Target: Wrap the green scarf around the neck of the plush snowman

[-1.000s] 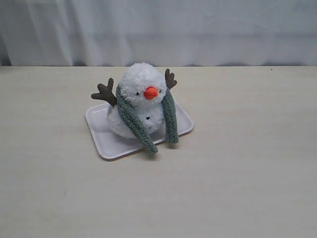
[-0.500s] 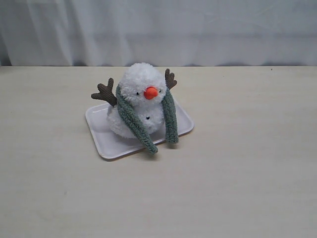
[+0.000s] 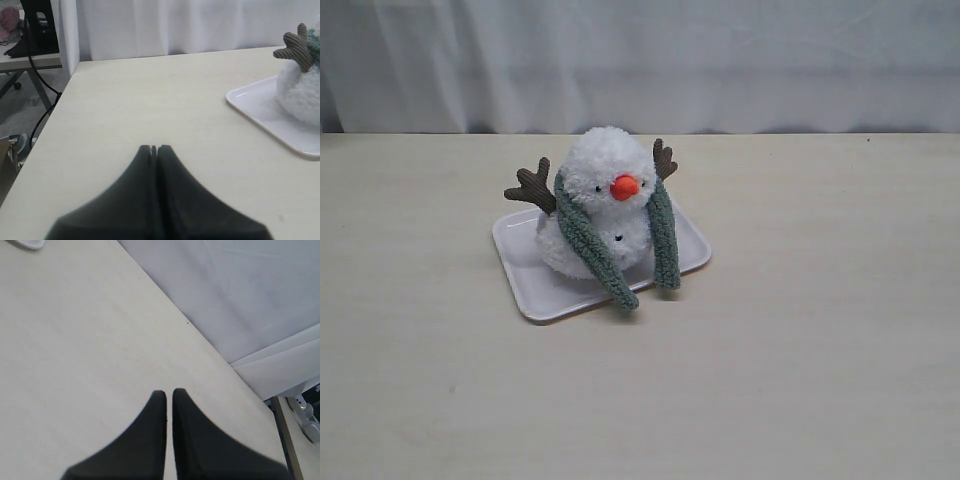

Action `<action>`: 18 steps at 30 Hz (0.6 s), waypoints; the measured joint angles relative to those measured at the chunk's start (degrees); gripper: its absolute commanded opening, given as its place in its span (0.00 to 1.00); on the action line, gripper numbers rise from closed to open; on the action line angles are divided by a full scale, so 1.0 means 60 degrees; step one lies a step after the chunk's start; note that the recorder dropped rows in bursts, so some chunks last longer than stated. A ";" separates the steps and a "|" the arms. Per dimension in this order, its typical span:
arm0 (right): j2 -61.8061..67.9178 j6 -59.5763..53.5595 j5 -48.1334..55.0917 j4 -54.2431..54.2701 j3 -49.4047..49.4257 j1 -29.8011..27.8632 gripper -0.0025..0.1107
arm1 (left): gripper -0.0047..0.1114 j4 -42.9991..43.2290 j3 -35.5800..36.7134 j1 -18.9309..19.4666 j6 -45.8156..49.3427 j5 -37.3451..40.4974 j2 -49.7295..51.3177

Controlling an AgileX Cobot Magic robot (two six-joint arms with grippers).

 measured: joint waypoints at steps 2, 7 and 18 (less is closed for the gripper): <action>0.0000 0.0000 0.0000 0.0000 0.0000 0.0000 0.06 | 0.04 0.0000 0.0000 0.0000 0.0000 0.0000 0.0000; 0.0000 0.0000 0.0000 0.0000 0.0000 0.0000 0.06 | 0.04 0.0000 0.0000 0.0000 0.0000 0.0000 0.0000; 0.0000 0.0531 0.0000 0.0000 0.0000 0.0000 0.06 | 0.04 0.0000 0.0000 0.0000 0.0000 0.0000 0.0000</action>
